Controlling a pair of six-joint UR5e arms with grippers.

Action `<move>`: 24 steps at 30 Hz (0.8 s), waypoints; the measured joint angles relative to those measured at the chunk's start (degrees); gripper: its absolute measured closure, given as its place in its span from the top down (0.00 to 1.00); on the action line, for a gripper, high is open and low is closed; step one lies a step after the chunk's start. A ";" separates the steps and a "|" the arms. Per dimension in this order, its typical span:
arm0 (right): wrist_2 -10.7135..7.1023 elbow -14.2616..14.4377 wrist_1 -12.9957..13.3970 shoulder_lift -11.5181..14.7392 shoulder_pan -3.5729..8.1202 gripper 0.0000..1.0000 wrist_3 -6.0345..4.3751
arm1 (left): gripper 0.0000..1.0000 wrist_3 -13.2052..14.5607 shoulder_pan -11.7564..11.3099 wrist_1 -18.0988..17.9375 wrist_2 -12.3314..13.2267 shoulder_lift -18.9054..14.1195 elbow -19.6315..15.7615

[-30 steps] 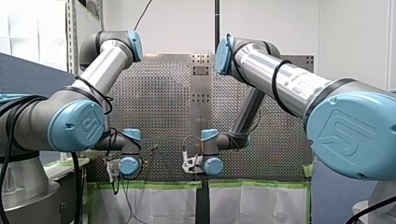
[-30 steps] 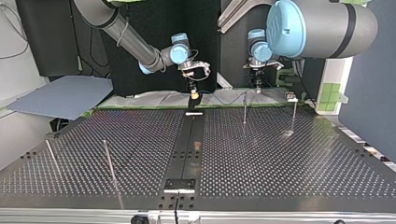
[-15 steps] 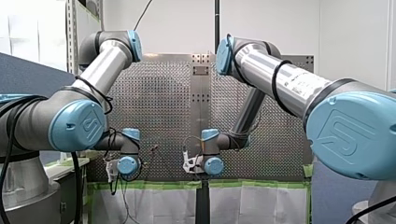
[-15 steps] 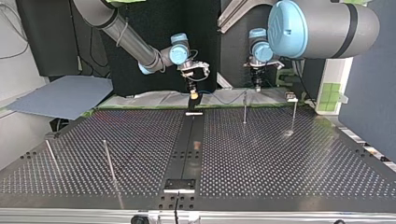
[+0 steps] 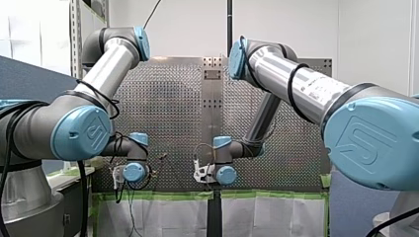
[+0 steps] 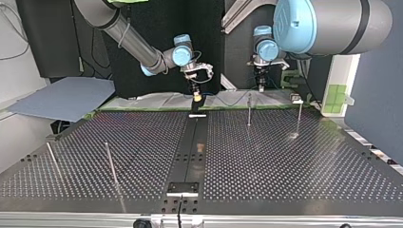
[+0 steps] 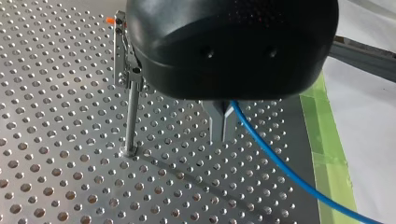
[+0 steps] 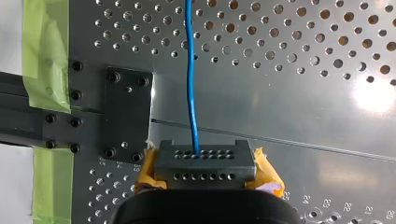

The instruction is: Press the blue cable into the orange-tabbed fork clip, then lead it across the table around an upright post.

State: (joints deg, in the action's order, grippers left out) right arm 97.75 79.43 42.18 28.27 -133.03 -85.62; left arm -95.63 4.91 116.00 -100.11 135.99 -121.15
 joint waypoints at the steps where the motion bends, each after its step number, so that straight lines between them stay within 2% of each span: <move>1: 0.00 -0.01 -0.02 0.00 0.00 0.00 0.00 | 0.00 0.09 0.08 0.00 -0.04 -0.02 0.00; 10: 0.03 -0.07 0.06 0.00 0.05 0.00 -0.03 | 0.00 0.29 0.32 0.34 -0.18 -1.75 0.01; 18: 0.02 -0.15 -0.09 -0.01 0.16 0.00 -0.08 | 0.00 -2.46 -0.06 -0.41 -0.05 -3.77 0.28; 24: 0.01 -0.14 -0.49 -0.01 0.30 0.00 -0.01 | 0.00 -2.84 -0.02 -0.97 -0.08 -3.84 0.30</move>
State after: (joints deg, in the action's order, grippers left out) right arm 97.75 79.28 41.69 28.26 -132.73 -85.64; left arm -98.47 4.89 115.03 -100.19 132.15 -120.85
